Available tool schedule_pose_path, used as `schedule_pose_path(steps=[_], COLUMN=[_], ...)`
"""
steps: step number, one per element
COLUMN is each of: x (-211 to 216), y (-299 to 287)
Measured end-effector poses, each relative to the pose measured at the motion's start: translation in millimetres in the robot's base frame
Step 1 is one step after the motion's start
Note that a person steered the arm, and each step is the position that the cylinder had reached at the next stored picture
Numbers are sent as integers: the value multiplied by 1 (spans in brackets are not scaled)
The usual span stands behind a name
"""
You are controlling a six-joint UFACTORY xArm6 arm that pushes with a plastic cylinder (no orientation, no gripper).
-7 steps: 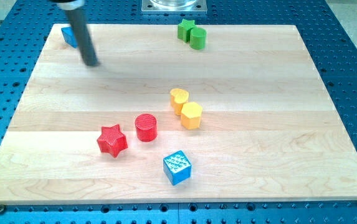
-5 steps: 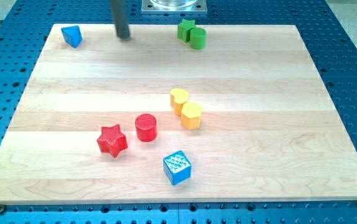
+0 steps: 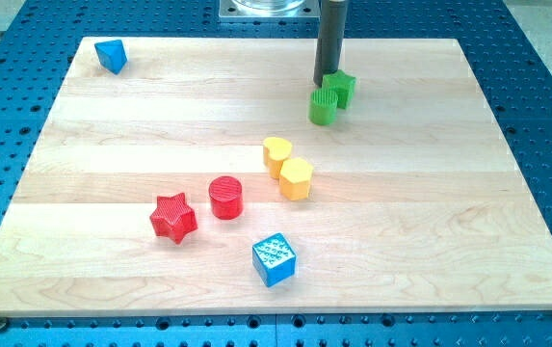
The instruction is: Drag the green blocks towards the center of the board
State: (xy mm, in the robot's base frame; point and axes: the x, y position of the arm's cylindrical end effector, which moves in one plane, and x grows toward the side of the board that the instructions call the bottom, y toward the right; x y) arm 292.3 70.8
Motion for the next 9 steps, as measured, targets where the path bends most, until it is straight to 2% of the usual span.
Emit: schedule_pose_path(steps=[1, 2, 3, 4, 5, 6, 9], x=[-25, 4, 45, 44, 56, 115, 111], y=[6, 22, -17, -25, -81, -166, -176])
